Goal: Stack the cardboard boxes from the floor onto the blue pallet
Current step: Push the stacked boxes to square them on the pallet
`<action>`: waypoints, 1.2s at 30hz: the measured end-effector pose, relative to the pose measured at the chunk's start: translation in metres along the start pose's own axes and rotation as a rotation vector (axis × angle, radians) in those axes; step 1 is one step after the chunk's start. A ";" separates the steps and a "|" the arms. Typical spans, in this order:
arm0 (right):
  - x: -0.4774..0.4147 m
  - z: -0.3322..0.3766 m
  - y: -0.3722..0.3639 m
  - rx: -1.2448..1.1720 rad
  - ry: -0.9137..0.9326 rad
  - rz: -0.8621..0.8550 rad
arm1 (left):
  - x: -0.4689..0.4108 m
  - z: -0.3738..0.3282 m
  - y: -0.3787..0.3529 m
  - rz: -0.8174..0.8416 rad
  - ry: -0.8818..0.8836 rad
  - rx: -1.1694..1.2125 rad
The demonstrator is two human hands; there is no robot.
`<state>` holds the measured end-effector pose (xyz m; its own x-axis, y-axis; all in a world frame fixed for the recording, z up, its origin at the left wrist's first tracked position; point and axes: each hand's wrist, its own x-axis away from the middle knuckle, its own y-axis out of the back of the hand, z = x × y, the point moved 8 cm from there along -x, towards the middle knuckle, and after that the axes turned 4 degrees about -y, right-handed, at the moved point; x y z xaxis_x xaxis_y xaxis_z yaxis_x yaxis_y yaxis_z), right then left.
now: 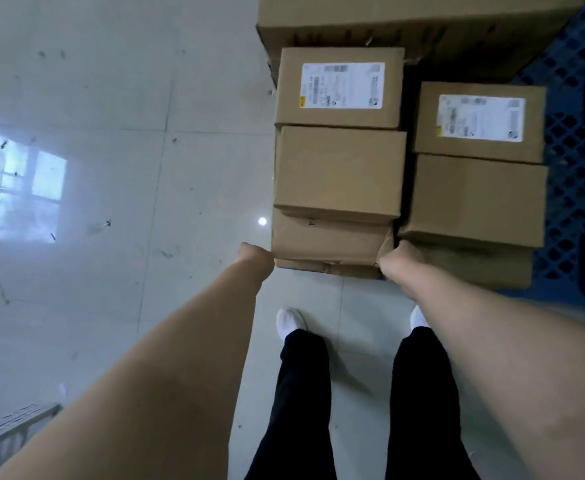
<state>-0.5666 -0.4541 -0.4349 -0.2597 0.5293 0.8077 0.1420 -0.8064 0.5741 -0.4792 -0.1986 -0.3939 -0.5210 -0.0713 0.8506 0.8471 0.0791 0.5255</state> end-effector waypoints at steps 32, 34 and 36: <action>0.034 -0.012 -0.010 -0.218 -0.146 -0.039 | 0.005 -0.004 0.035 -0.084 0.028 0.461; 0.054 -0.017 0.002 -0.242 -0.161 0.023 | 0.034 -0.008 0.060 -0.152 0.019 0.621; 0.077 -0.011 0.021 -0.213 -0.106 0.056 | 0.055 -0.017 0.078 -0.184 -0.036 0.449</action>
<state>-0.5947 -0.4330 -0.3618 -0.1534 0.4976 0.8537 -0.0545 -0.8669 0.4955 -0.4397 -0.2131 -0.3060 -0.6680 -0.0903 0.7386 0.6156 0.4905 0.6167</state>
